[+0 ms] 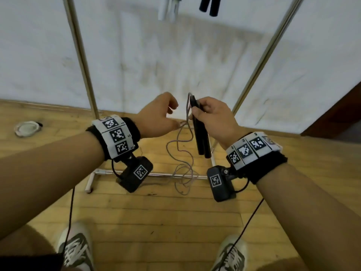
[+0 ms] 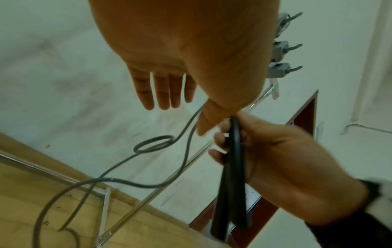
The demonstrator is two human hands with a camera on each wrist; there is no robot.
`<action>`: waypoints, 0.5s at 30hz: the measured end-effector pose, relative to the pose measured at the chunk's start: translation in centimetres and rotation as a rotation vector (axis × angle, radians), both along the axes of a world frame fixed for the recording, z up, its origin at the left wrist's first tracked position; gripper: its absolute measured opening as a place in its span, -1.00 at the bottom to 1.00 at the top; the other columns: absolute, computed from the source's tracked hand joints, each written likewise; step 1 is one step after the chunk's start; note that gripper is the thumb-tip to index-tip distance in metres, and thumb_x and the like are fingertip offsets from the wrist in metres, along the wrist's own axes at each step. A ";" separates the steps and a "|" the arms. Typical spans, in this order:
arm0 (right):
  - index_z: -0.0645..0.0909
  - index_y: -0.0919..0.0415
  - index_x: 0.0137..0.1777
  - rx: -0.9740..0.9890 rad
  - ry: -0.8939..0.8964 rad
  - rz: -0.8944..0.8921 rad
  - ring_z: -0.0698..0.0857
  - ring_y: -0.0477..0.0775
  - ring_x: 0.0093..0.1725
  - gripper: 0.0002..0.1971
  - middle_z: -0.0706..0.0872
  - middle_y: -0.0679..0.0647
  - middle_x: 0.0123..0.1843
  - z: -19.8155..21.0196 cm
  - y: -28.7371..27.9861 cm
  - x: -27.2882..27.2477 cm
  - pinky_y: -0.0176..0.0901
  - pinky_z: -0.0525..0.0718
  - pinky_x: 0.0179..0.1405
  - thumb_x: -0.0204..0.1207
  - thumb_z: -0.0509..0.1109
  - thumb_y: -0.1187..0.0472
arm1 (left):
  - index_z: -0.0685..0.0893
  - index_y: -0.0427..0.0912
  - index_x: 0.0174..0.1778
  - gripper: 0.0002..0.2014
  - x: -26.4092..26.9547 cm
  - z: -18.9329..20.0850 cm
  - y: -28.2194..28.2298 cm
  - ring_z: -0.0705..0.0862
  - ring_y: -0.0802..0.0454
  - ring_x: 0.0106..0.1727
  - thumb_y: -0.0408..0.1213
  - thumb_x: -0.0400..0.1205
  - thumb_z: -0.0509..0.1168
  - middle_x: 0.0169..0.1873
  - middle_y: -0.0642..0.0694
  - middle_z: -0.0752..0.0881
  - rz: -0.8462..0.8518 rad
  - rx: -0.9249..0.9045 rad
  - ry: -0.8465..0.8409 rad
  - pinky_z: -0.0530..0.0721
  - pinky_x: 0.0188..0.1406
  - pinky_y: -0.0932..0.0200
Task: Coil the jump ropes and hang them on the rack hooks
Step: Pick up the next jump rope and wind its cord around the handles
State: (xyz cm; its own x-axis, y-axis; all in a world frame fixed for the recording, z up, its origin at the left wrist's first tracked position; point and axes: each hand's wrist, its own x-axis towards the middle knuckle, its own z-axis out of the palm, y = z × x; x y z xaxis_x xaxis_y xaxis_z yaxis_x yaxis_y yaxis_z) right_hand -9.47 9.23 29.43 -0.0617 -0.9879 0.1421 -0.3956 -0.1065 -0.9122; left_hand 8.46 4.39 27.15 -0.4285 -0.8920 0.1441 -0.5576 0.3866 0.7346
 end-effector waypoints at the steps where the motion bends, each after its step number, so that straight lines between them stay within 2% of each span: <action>1: 0.63 0.25 0.10 -0.007 0.007 0.050 0.77 -0.03 -0.21 -0.90 0.77 0.07 -0.24 0.6 0.3 0.3 -0.13 0.75 -0.08 0.67 0.31 0.31 | 0.48 -0.08 0.35 -0.50 0.0 0.2 -0.2 0.58 0.10 0.28 -0.20 0.54 0.51 0.27 0.03 0.58 -0.031 0.022 -0.003 0.62 0.13 0.12; 3: 0.58 0.25 0.13 -0.025 0.011 0.127 0.75 0.02 -0.23 -0.89 0.71 0.10 -0.24 1.4 0.7 0.8 -0.11 0.78 -0.04 0.70 0.24 0.31 | 0.46 -0.09 0.38 -0.52 -0.6 0.2 -0.1 0.61 0.15 0.23 -0.26 0.59 0.47 0.33 -0.03 0.61 -0.176 0.074 0.003 0.59 0.13 0.11; 4: 0.56 0.26 0.14 -0.037 0.006 0.137 0.72 0.00 -0.28 -0.88 0.68 0.10 -0.24 1.6 0.8 1.0 -0.13 0.76 -0.09 0.71 0.22 0.31 | 0.49 -0.11 0.32 -0.61 -1.0 0.1 0.1 0.67 0.14 0.16 -0.32 0.62 0.44 0.26 -0.10 0.67 -0.237 0.114 0.035 0.61 0.09 0.08; 6: 0.54 0.22 0.11 -0.062 0.002 0.099 0.63 -0.03 -0.33 -0.89 0.63 0.07 -0.25 1.8 0.7 0.9 -0.13 0.70 -0.20 0.72 0.18 0.29 | 0.55 -0.16 0.20 -0.79 -1.5 -0.4 0.4 0.75 0.00 0.05 -0.37 0.68 0.36 0.06 -0.21 0.76 -0.257 0.183 0.095 0.69 0.06 0.01; 7: 0.53 0.17 0.09 -0.073 0.008 0.064 0.60 -0.03 -0.33 -0.89 0.62 0.04 -0.24 1.7 0.5 0.6 -0.11 0.66 -0.21 0.73 0.17 0.28 | 0.60 -0.15 0.12 -0.89 -1.4 -0.8 0.5 0.78 0.01 0.00 -0.34 0.71 0.33 -0.04 -0.18 0.79 -0.239 0.191 0.085 0.70 0.02 0.08; 8: 0.52 0.15 0.07 -0.082 0.017 0.029 0.58 -0.02 -0.33 -0.90 0.61 0.02 -0.23 1.6 0.3 0.1 -0.09 0.62 -0.21 0.73 0.17 0.28 | 0.64 -0.10 0.04 -0.96 -1.1 -1.2 0.6 0.79 0.09 -0.08 -0.30 0.73 0.29 -0.13 -0.11 0.80 -0.229 0.180 0.042 0.66 -0.06 0.23; 10: 0.50 0.14 0.06 -0.098 0.046 -0.027 0.57 -0.02 -0.32 -0.91 0.61 0.01 -0.22 1.1 -0.2 -1.3 -0.06 0.57 -0.20 0.72 0.17 0.28 | 0.69 -0.06 -0.05 -0.87 -0.1 -2.3 0.3 0.73 0.31 -0.32 -0.23 0.76 0.24 -0.32 0.01 0.78 -0.221 0.141 -0.090 0.53 -0.28 0.44; 12: 0.50 0.10 0.04 -0.104 0.078 -0.077 0.57 -0.04 -0.34 -0.91 0.61 -0.01 -0.22 0.5 -0.6 -2.7 -0.08 0.56 -0.24 0.71 0.19 0.26 | 0.73 -0.07 -0.07 -0.83 1.4 -3.3 -0.2 0.66 0.33 -0.44 -0.19 0.76 0.25 -0.42 0.06 0.71 -0.193 0.140 -0.203 0.52 -0.35 0.39; 15: 0.50 -0.05 -0.04 -0.098 0.121 -0.138 0.57 -0.11 -0.37 -0.86 0.62 -0.03 -0.22 -0.4 -1.0 -4.4 -0.16 0.54 -0.29 0.71 0.21 0.22 | 0.77 -0.04 -0.14 -0.85 4.2 -4.1 -1.5 0.67 0.17 -0.34 -0.10 0.68 0.37 -0.37 0.05 0.71 -0.140 0.140 -0.359 0.60 -0.27 0.16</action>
State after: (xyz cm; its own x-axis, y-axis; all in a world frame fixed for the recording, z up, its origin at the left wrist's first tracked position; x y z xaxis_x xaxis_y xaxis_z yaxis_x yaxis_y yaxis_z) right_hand -13.92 8.19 29.00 -0.1721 -0.9524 0.2518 -0.5189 -0.1296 -0.8450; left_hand 12.62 2.84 23.03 -0.5480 -0.8218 -0.1556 -0.7373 0.3868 0.5539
